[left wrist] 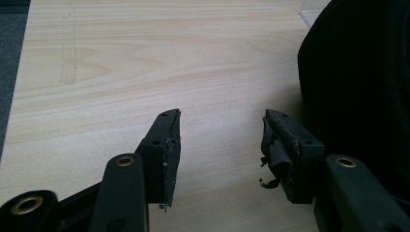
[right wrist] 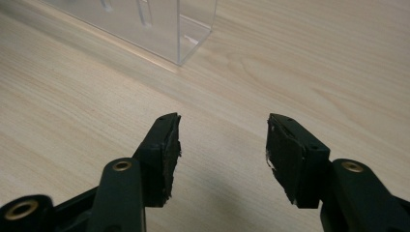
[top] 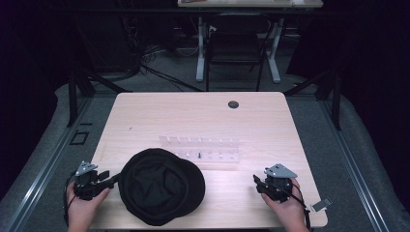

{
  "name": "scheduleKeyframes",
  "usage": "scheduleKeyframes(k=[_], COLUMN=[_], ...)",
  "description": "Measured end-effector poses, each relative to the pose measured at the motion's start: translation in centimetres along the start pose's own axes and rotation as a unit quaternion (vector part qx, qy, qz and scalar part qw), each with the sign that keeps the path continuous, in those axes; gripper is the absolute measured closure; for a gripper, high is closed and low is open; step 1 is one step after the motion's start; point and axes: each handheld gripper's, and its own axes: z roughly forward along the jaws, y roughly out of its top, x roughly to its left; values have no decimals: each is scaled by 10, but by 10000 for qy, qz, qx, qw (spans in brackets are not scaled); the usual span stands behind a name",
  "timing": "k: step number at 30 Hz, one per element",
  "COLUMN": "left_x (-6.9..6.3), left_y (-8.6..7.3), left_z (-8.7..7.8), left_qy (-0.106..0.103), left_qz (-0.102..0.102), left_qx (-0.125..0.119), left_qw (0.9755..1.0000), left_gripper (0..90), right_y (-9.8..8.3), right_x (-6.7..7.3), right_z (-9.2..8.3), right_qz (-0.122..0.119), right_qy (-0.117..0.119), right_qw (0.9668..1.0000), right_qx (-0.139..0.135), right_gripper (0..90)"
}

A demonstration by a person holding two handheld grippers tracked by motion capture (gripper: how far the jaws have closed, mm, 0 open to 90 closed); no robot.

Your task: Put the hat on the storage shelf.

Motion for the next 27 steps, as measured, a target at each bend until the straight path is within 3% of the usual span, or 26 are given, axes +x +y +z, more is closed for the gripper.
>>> scheduleKeyframes(k=[4, 12, 16, 21, 27], left_x=[2, 3, 3, 6, 7], left_y=[0, 1, 2, 11, 10], left_z=[-1, -3, -7, -18, -23], left_qy=[-20, -72, -394, -660, -658], left_qz=[-91, -173, -472, -680, -604], left_qx=[-5, 55, 52, 222, 532], left_qw=[10000, 9998, 9981, 9953, 9946], left_gripper=[468, 473, 510, 554, 554], right_y=[-2, -2, 1, 1, 0], right_x=[-2, -4, -3, 0, -3], right_z=[2, 3, 2, 2, 3], right_qz=[159, 257, 261, 277, 397], right_qy=[123, 136, 214, 319, 358], right_qw=[9998, 9996, 9994, 9988, 9983], right_qx=[38, 41, 84, 239, 230], right_gripper=[448, 473, 515, 534, 523])
